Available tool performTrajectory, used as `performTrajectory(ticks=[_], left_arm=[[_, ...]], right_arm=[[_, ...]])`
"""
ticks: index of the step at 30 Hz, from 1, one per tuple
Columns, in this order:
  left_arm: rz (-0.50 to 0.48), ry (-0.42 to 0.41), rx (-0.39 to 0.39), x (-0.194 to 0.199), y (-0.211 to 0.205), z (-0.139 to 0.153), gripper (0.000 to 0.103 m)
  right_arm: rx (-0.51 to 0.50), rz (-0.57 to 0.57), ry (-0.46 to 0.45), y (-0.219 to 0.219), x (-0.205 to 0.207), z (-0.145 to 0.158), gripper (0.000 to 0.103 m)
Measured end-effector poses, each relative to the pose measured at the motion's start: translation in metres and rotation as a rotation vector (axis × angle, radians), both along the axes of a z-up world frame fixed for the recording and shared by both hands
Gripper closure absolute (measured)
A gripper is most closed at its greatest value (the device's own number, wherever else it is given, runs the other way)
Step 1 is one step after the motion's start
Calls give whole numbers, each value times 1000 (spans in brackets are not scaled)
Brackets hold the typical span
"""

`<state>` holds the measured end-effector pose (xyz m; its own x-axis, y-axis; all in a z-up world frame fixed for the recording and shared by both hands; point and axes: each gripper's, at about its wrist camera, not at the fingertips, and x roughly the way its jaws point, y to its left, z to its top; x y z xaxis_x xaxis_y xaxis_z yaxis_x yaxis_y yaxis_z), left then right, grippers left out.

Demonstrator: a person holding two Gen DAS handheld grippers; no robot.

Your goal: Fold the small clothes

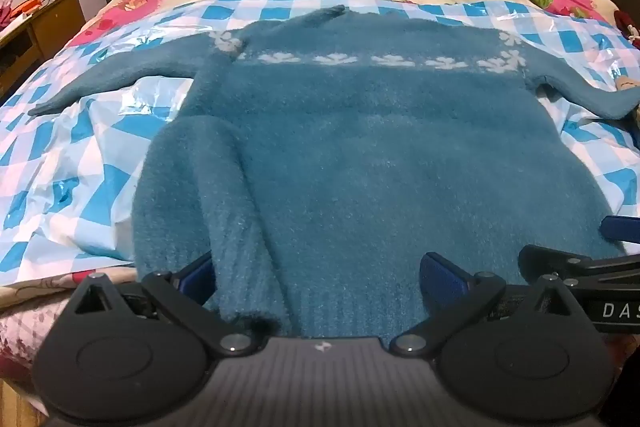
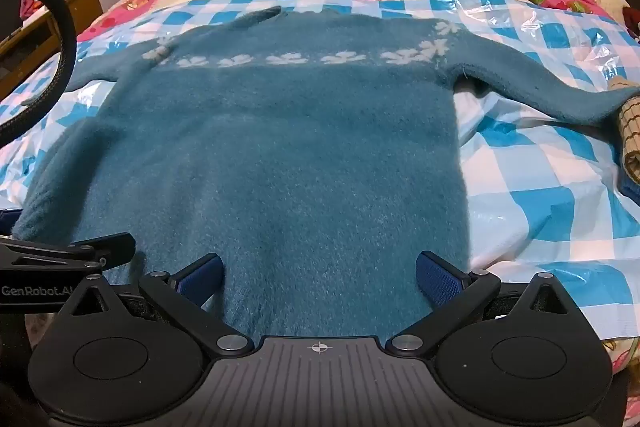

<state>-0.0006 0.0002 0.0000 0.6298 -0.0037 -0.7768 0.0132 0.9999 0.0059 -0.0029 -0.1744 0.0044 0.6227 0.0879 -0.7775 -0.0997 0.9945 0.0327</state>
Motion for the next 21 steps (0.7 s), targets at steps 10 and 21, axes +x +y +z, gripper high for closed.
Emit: performTrajectory(ticks=[10, 21], left_arm=[[7, 45, -7, 1, -1, -4, 0], [4, 67, 2, 3, -1, -10, 0]], right_arm=[[-13, -10, 16, 1, 3, -5, 0], [-20, -11, 40, 0, 3, -9, 0]])
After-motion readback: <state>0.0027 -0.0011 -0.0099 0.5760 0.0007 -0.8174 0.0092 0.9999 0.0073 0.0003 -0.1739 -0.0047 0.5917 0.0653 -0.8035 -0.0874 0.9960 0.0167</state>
